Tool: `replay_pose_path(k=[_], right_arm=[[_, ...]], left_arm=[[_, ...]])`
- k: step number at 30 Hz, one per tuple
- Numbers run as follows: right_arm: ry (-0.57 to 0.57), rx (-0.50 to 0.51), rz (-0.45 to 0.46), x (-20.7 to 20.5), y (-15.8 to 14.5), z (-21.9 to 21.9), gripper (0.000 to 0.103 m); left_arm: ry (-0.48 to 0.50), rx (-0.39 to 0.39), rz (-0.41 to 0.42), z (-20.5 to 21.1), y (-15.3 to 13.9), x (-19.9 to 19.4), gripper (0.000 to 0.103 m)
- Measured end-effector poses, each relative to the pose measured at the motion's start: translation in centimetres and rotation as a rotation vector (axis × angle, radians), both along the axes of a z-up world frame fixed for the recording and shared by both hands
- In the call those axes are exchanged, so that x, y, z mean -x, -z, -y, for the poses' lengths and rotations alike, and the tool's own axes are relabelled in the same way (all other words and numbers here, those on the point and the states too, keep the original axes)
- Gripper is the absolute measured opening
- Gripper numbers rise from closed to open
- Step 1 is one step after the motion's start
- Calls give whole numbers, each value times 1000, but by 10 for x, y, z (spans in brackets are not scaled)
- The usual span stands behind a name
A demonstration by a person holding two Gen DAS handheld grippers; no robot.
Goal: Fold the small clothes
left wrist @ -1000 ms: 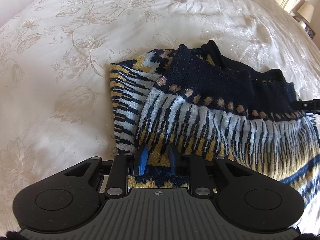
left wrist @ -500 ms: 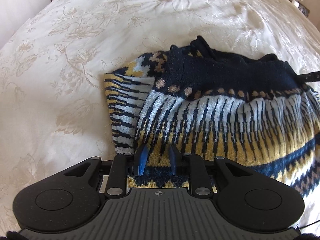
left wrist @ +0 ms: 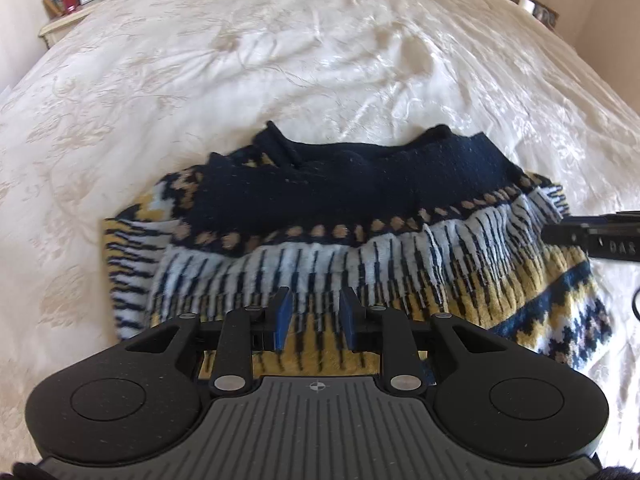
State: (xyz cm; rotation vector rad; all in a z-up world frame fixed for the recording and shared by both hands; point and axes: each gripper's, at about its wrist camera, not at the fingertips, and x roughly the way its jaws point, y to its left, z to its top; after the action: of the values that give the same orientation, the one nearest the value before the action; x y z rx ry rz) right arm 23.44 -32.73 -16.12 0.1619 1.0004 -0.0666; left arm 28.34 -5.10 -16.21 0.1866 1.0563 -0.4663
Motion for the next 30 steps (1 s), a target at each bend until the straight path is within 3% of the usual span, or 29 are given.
replay_pose_path(k=[2,6,10,13,17,20,22,23,30], right_arm=[[-30,2,-11,6,4,-10,50],[-71,19,-47,13,16,-21,51],[-28,51,-82,16,29,-4,42],[-31,49,-87,15,32,1,42],[-30,45,-87,14,32,-2,47],[-8,-14,-70,18,27,3,57],[9,-57,-52,23,21,6,81],[21,-74,-45,25,19,8,85],[158,-139,-48,46,15,29,96]], left_arm=[[-10,-26,-13,2,11,-4,25],[-107,-157,2,-17,34,-22,27],[-87,-170,-18,-24,37,-35,27],[-55,-228,-2,-13,41,-33,27],[-90,-211,-23,-10,39,-33,26],[-90,-179,-45,-15,37,-33,28],[-96,-159,-60,-21,35,-35,28],[-99,-156,-65,-23,36,-36,28],[-116,-183,-73,-16,39,-36,31]])
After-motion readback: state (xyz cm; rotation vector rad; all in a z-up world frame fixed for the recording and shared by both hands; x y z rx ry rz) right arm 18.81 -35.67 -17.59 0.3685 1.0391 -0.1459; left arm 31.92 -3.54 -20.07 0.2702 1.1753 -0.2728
